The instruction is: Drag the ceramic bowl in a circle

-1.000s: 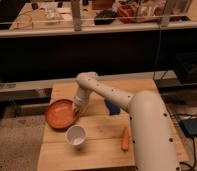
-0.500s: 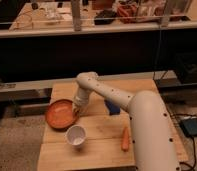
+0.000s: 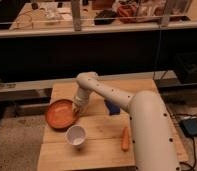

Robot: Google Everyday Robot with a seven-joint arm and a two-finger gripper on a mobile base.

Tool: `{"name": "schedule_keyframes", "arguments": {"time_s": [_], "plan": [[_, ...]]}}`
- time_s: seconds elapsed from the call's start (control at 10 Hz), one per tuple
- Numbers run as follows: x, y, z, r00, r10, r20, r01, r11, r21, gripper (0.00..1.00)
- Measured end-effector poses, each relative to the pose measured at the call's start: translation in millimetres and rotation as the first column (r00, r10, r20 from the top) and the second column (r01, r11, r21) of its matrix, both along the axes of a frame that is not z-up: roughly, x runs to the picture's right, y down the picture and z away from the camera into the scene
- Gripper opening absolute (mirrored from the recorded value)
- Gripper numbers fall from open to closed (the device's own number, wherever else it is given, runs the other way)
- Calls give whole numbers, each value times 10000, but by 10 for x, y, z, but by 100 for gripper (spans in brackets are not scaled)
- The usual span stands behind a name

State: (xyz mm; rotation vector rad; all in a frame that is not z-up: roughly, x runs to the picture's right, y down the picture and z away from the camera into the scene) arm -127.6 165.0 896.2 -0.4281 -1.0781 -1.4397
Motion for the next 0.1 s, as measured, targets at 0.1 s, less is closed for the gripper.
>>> {"name": "schedule_keyframes", "arguments": {"time_s": [0.1], "plan": [[0, 0, 0, 10000, -1, 1, 1, 10000, -1, 0]]}}
